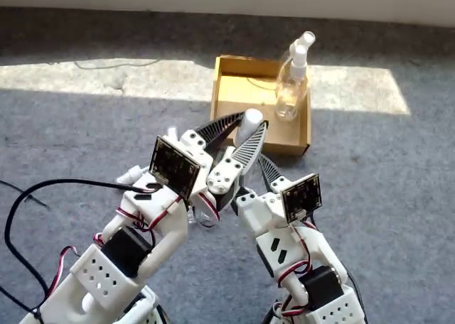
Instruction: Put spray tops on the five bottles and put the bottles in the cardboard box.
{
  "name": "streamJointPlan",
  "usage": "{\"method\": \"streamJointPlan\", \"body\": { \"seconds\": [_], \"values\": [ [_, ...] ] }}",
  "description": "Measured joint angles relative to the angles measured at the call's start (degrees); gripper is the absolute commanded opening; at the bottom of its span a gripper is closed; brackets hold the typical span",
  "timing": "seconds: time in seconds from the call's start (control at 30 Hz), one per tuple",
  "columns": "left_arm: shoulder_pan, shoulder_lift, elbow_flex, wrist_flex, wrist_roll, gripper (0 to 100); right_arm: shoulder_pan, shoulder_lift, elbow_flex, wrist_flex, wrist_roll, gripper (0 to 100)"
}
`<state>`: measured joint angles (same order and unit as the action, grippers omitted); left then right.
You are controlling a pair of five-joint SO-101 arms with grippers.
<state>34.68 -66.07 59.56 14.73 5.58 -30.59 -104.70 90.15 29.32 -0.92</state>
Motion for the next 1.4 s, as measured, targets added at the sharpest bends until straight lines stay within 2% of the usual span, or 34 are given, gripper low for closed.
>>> {"method": "streamJointPlan", "body": {
  "seconds": [0.17,0.33,0.63,0.87,1.33,1.4],
  "values": [
    [0.1,-2.8,4.4,1.2,0.3,1,1.6,0.0,0.0,0.0,0.0,0.5],
    [0.1,-2.6,4.7,1.2,-0.2,13,1.8,0.0,0.0,0.0,0.0,0.5],
    [0.0,0.7,2.2,4.9,-0.4,12,2.4,0.0,0.0,0.0,0.0,0.5],
    [-0.3,0.7,-6.9,14.5,-0.5,12,2.6,0.0,0.0,0.0,0.0,0.5],
    [-0.4,0.7,-13.8,16.0,-0.5,12,2.6,0.0,0.0,0.0,0.0,0.5],
    [-2.4,0.7,-13.4,16.3,-0.5,12,2.6,0.0,0.0,0.0,0.0,0.5]
  ]
}}
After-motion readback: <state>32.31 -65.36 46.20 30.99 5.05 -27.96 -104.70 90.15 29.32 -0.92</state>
